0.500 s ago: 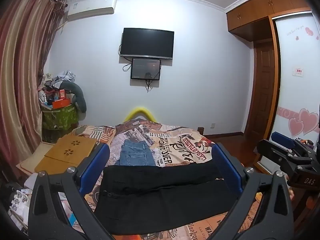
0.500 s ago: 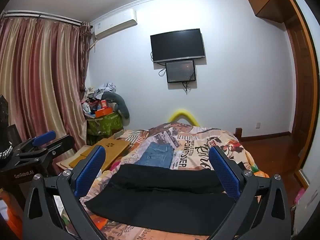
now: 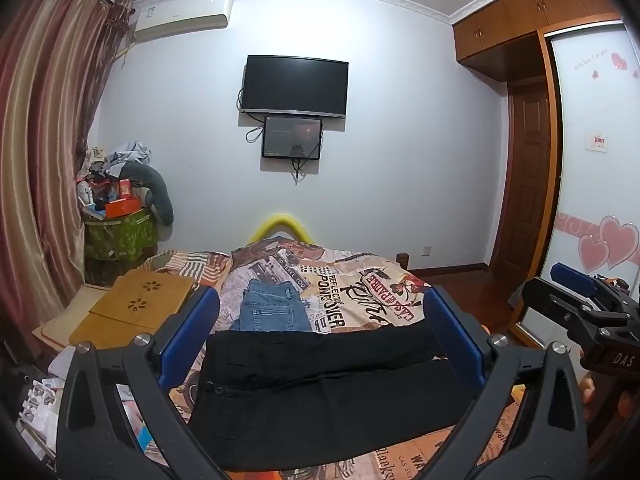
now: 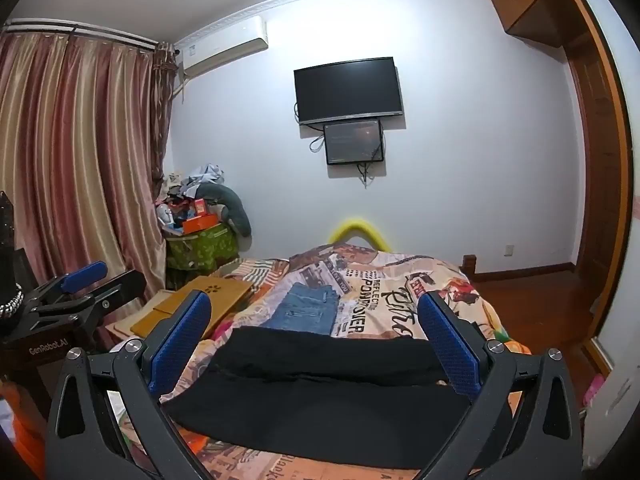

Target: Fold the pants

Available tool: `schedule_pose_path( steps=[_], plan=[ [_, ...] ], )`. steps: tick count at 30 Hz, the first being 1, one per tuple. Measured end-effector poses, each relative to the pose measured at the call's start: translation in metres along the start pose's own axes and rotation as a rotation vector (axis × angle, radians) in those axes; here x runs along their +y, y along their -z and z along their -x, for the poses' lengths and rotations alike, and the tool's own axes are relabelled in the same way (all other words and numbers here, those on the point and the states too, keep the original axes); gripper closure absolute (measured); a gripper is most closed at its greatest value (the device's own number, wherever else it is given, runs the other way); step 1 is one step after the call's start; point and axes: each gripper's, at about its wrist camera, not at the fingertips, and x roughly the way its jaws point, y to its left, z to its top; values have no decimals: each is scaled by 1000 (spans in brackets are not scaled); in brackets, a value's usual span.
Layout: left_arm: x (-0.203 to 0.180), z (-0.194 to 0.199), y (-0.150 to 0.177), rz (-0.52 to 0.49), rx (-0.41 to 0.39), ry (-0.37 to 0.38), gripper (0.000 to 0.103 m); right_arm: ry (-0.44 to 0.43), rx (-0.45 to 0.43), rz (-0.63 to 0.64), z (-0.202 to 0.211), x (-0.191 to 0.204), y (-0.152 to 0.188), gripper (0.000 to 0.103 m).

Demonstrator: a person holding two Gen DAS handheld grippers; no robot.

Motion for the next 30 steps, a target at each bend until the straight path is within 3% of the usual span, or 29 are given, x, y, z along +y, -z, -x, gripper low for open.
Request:
schedule_pose_path(
  steps=[30],
  plan=[
    [-6, -6, 0, -34, -11, -8, 0, 41, 3, -11, 1, -15, -2, 0]
  ],
)
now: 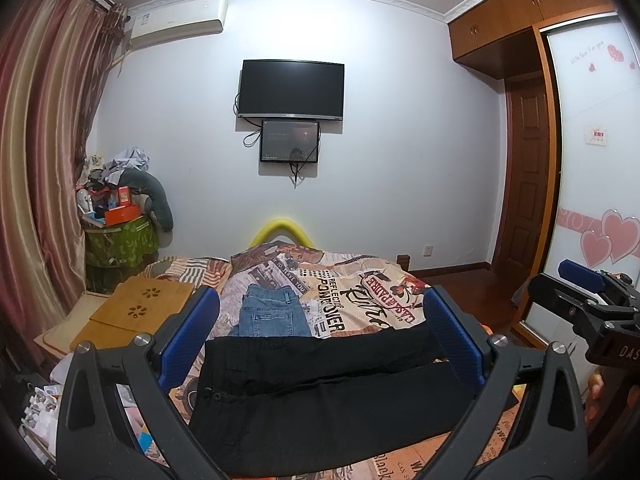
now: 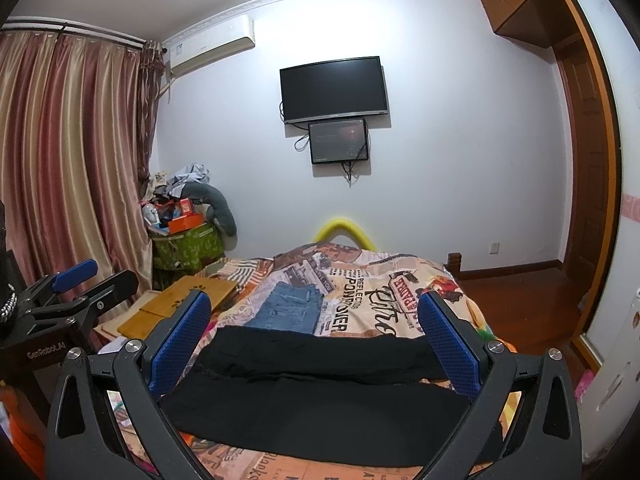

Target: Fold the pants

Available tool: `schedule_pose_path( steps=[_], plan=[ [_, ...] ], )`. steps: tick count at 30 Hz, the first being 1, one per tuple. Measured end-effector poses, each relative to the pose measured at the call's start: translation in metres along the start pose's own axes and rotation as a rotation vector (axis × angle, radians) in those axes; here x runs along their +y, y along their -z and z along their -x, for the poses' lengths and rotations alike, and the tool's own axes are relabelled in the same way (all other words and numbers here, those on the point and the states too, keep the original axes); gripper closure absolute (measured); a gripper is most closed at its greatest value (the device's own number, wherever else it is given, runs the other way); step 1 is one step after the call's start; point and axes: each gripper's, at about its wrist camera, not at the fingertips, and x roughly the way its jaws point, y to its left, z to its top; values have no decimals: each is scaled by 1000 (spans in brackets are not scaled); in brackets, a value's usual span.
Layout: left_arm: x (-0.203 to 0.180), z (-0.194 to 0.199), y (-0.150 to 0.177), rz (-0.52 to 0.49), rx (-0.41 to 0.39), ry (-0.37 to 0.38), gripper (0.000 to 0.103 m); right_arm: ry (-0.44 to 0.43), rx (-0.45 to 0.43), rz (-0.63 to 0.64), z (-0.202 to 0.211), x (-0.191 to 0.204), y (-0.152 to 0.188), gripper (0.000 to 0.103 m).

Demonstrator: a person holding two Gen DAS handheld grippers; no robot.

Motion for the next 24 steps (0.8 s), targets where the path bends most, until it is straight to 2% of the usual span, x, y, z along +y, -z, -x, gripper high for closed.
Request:
schedule_pose_path(
  steps=[24],
  plan=[
    [-1, 6, -3, 1, -21, 1, 0, -3, -6, 6, 2, 4, 0, 0]
  ],
)
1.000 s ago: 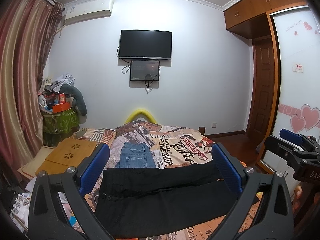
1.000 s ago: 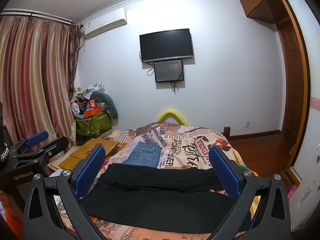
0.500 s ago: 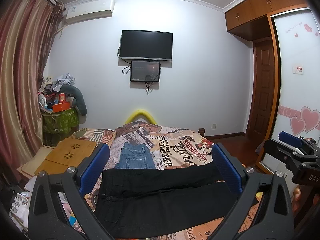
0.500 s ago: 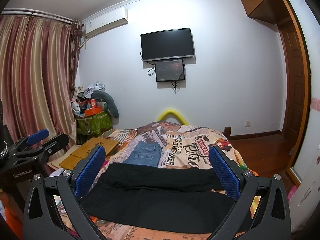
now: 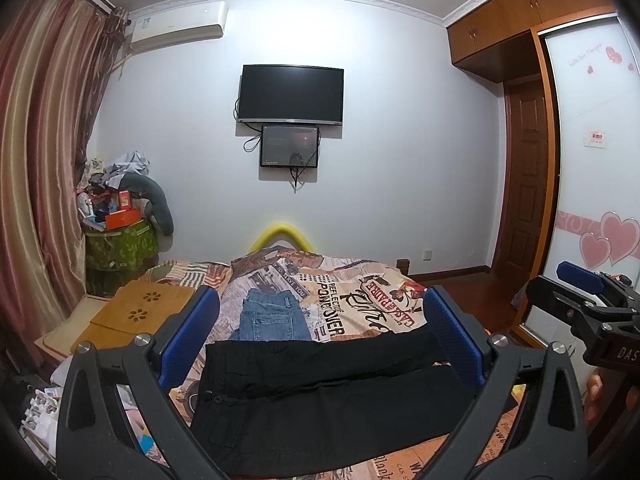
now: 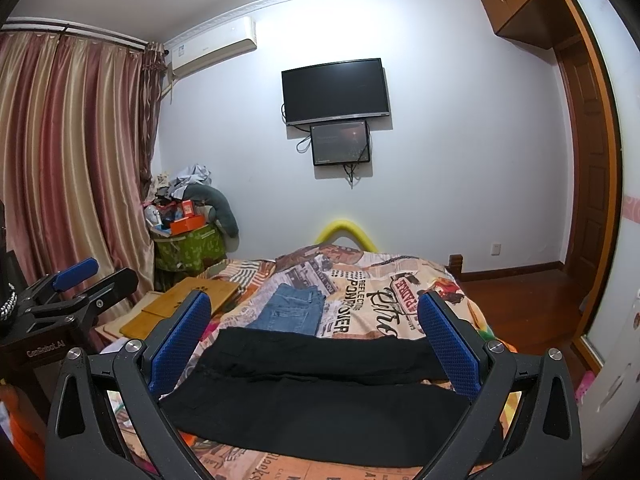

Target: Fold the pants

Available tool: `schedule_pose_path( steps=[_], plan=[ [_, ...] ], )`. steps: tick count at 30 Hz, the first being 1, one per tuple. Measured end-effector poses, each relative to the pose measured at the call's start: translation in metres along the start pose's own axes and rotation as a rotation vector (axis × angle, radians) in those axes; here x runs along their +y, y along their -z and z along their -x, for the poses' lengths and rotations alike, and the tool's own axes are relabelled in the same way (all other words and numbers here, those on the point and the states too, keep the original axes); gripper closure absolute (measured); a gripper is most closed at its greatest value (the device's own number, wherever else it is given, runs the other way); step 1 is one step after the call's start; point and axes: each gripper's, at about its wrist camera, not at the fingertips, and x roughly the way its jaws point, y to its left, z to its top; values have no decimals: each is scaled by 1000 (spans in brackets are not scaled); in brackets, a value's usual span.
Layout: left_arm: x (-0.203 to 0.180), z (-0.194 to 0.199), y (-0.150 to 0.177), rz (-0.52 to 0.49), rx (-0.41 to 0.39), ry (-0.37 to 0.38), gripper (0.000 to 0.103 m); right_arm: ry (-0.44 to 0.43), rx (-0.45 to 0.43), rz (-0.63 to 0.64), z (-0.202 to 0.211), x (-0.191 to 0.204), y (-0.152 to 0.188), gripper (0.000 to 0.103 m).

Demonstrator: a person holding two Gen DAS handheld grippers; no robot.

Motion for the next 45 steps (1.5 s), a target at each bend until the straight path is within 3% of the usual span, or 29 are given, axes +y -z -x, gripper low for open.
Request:
schedule_pose_path(
  steps=[17, 26, 33, 45],
  plan=[
    [1, -2, 1, -3, 2, 4, 0, -1, 9, -1, -3, -1, 1, 0],
    [14, -30, 7, 17, 50, -16, 0, 16, 60, -10, -26, -8, 11, 0],
    [49, -88, 16, 51, 137, -69, 0, 58, 124, 10, -62, -21, 23, 0],
    [126, -222, 59, 42, 370, -205, 0, 131, 231, 23, -138, -60, 42, 0]
  ],
)
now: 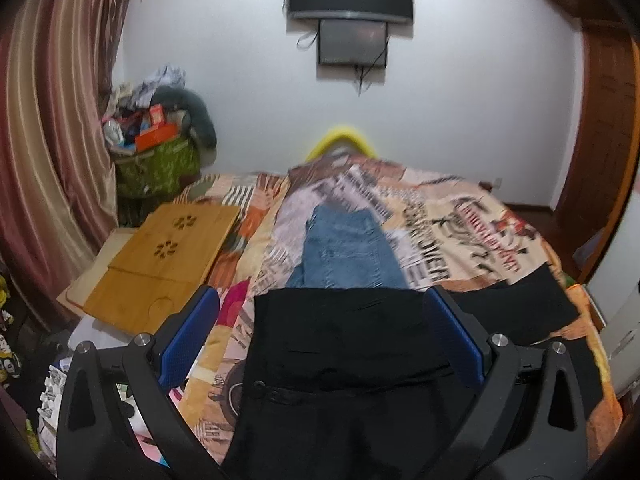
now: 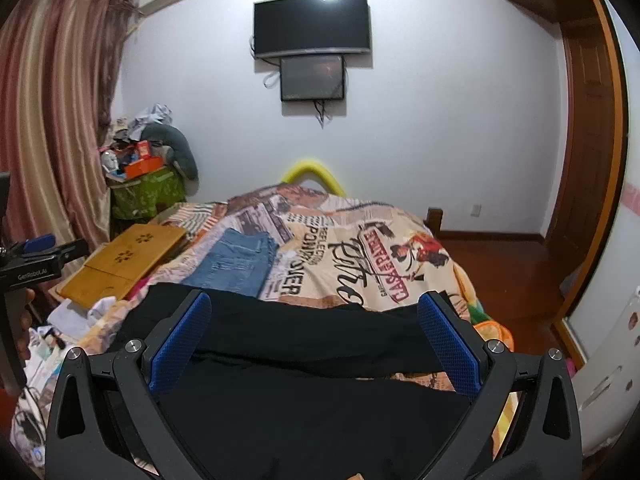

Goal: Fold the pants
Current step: 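Lower both grippers onto the black pants' waistband and close them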

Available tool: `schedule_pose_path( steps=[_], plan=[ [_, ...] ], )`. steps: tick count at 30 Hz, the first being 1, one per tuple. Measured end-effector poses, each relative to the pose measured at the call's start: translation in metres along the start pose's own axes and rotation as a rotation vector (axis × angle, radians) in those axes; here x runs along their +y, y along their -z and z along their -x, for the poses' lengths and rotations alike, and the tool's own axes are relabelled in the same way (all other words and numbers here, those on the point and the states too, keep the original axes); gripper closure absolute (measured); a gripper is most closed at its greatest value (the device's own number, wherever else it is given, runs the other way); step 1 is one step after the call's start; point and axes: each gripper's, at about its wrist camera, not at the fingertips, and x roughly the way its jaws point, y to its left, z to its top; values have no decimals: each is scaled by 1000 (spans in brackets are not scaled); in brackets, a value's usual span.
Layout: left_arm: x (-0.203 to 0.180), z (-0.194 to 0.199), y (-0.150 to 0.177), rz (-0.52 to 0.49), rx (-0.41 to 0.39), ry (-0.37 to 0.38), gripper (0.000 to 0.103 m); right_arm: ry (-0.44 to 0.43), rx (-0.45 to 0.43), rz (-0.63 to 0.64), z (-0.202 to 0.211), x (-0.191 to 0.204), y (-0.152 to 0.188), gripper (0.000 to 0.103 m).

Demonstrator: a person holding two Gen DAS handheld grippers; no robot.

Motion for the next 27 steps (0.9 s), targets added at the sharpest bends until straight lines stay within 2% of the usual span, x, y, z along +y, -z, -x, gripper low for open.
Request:
schedule_pose_path(
  steps=[2, 7, 11, 13, 18, 22, 23, 25, 27],
  plan=[
    [11, -26, 0, 13, 35, -6, 0, 13, 26, -11, -17, -7, 2, 0],
    [27, -88, 3, 2, 127, -44, 0, -22, 118, -19, -67, -23, 5, 0],
    [38, -133, 10, 0, 190, -95, 0, -32, 174, 55, -107, -25, 11, 0],
    [45, -158, 15, 7, 251, -79, 0, -49, 207, 100, -124, -23, 14, 0],
    [60, -198, 26, 24, 322, -84, 0, -166, 306, 135, -167, -19, 20, 0],
    [78, -230, 35, 83, 383, -70, 0, -245, 375, 136, -202, -13, 17, 0],
    [82, -236, 36, 91, 394, -69, 1, -260, 390, 140, -212, -11, 15, 1],
    [87, -248, 37, 103, 420, -60, 14, -287, 425, 152, -231, -4, 13, 1],
    [89, -260, 38, 108, 447, -34, 21, -307, 460, 173, -248, 3, 12, 2]
  ],
)
